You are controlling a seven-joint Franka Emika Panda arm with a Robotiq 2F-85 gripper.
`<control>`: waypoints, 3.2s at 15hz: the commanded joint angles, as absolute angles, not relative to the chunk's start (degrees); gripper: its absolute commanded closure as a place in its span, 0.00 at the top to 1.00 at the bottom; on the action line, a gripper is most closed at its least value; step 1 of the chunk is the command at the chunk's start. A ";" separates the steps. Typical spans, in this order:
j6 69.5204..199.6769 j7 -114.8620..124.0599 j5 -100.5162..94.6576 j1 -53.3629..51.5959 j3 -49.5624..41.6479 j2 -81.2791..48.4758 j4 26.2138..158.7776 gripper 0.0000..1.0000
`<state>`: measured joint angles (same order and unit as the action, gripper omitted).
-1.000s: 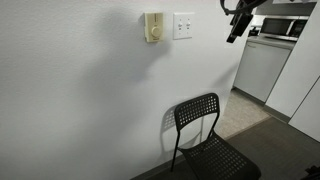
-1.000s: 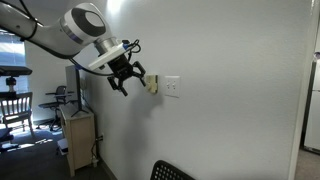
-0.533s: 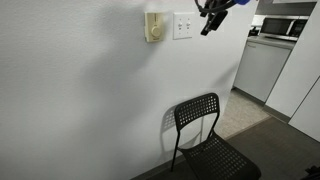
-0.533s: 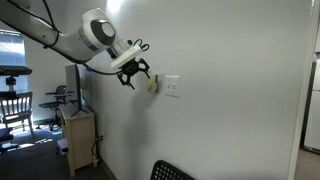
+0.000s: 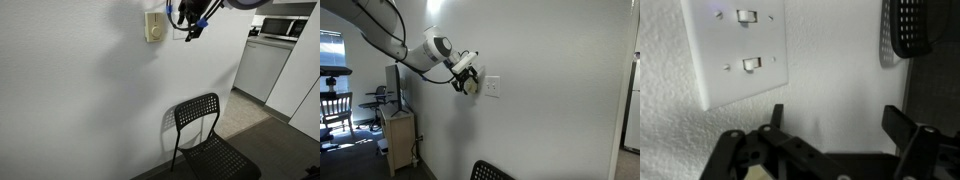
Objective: Flip the switch on the left
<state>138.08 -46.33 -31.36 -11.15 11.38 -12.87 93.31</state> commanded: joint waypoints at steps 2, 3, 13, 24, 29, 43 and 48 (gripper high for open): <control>136.77 -47.30 -33.22 -11.89 10.44 -14.43 90.74 1.00; 136.56 -47.63 -33.34 -11.92 10.38 -14.64 90.27 1.00; 140.35 -44.66 -32.86 -10.95 9.05 -16.91 90.08 1.00; 145.94 -39.58 -40.21 -11.69 5.69 -16.27 90.33 1.00; 145.71 -36.55 -41.72 -10.81 6.20 -16.19 91.87 1.00; 144.76 -37.25 -34.34 -9.94 7.40 -17.27 94.13 1.00; 142.07 -36.65 -31.93 -10.37 7.56 -12.91 97.68 1.00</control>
